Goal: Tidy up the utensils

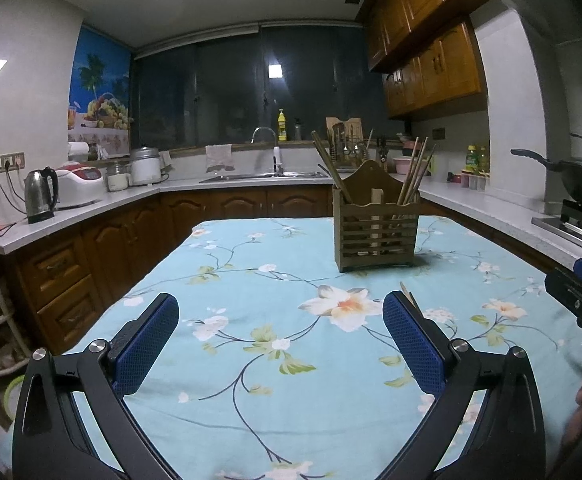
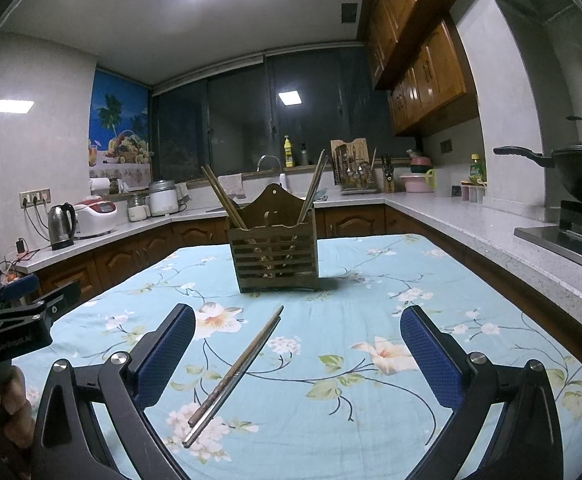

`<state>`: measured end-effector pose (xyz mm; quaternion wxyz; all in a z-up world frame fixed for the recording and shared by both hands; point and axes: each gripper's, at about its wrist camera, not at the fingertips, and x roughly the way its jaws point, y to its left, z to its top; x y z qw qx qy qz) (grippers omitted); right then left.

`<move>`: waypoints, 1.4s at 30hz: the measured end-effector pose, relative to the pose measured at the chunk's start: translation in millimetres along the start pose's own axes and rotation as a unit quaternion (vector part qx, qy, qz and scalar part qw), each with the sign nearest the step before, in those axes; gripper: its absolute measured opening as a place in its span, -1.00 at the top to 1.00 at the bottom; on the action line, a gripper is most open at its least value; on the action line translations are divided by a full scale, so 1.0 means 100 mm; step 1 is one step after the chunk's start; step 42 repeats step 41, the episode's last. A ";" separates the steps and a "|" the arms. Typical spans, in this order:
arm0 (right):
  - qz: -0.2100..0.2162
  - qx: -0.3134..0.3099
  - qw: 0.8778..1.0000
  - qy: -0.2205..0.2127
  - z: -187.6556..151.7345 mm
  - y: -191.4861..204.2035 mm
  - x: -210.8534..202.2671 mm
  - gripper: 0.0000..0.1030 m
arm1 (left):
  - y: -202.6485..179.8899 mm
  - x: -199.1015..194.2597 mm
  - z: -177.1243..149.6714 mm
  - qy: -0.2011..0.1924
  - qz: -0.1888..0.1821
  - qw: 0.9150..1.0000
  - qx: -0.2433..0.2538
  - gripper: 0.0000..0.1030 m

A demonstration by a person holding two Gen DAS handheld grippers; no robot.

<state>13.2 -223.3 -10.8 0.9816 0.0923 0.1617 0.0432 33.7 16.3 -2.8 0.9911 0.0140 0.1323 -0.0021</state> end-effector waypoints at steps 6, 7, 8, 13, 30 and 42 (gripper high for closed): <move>0.001 0.000 1.000 0.000 -0.01 0.02 0.01 -1.00 | 0.00 0.00 0.00 0.000 -0.001 1.000 0.000 -1.00; 0.001 0.000 1.000 0.000 -0.01 0.02 0.01 -1.00 | -0.01 0.00 0.00 0.000 0.000 1.000 0.001 -1.00; 0.001 0.000 1.000 0.000 -0.01 0.02 0.01 -1.00 | 0.00 0.00 0.00 0.000 -0.001 1.000 0.001 -1.00; 0.001 0.000 1.000 0.001 0.00 0.04 0.02 -1.00 | -0.02 0.02 0.01 0.003 -0.003 1.000 0.001 -1.00; 0.002 0.003 1.000 0.000 0.00 0.04 0.01 -1.00 | -0.06 0.08 0.00 0.006 -0.010 1.000 0.007 -1.00; -0.003 0.002 1.000 0.007 0.02 0.07 0.01 -1.00 | -0.08 0.12 0.05 0.017 -0.025 1.000 0.002 -1.00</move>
